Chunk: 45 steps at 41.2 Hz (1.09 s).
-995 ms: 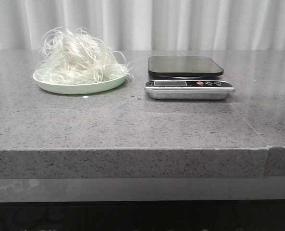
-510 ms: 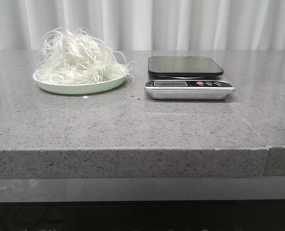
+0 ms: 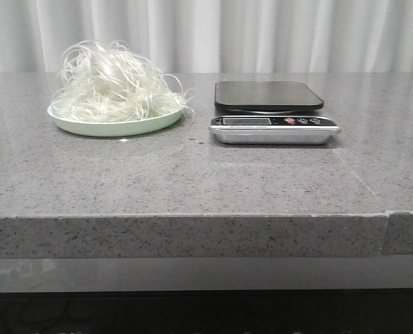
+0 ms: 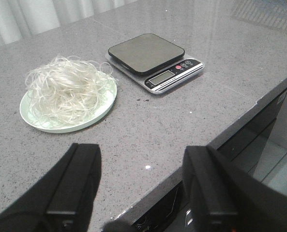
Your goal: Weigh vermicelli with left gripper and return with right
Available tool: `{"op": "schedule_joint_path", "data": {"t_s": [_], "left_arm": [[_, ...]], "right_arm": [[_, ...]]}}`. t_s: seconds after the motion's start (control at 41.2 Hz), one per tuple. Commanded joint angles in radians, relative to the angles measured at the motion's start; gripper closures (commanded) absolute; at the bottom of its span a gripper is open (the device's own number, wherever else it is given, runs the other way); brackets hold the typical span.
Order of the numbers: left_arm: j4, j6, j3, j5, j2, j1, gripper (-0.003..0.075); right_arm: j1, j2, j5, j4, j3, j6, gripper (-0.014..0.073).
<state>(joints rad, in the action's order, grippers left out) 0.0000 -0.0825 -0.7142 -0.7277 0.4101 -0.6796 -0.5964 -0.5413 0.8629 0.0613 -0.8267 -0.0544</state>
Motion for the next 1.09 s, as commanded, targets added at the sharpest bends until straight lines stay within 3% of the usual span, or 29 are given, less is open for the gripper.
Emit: {"op": "schedule_joint_path", "data": {"t_s": [0.0,0.291,0.534,0.801,0.922,1.068], "left_arm": [[-0.014,0.011,-0.026,0.086,0.006,-0.006,0.028],[-0.014,0.011,-0.026,0.127,0.006,-0.006,0.0288],[-0.014,0.011,-0.026,0.127,0.006,-0.006,0.0419],[-0.014,0.011,-0.026,0.127,0.006,-0.006,0.0577],[-0.014,0.011,-0.026,0.127,0.006,-0.006,0.0579],[-0.014,0.011,-0.026,0.127,0.006,-0.006,0.0579]], "right_arm": [[0.005,-0.003,-0.058,-0.007,-0.02,0.003,0.0102],[0.005,-0.003,-0.059,-0.008,-0.02,0.003,0.0127],[0.005,-0.003,-0.058,-0.008,-0.02,0.003,0.0312],[0.005,-0.003,-0.058,-0.008,-0.02,0.003,0.0398],[0.005,-0.003,-0.058,-0.008,-0.02,0.003,0.045],[0.005,-0.003,-0.058,-0.008,-0.02,0.003,0.0449]]}}
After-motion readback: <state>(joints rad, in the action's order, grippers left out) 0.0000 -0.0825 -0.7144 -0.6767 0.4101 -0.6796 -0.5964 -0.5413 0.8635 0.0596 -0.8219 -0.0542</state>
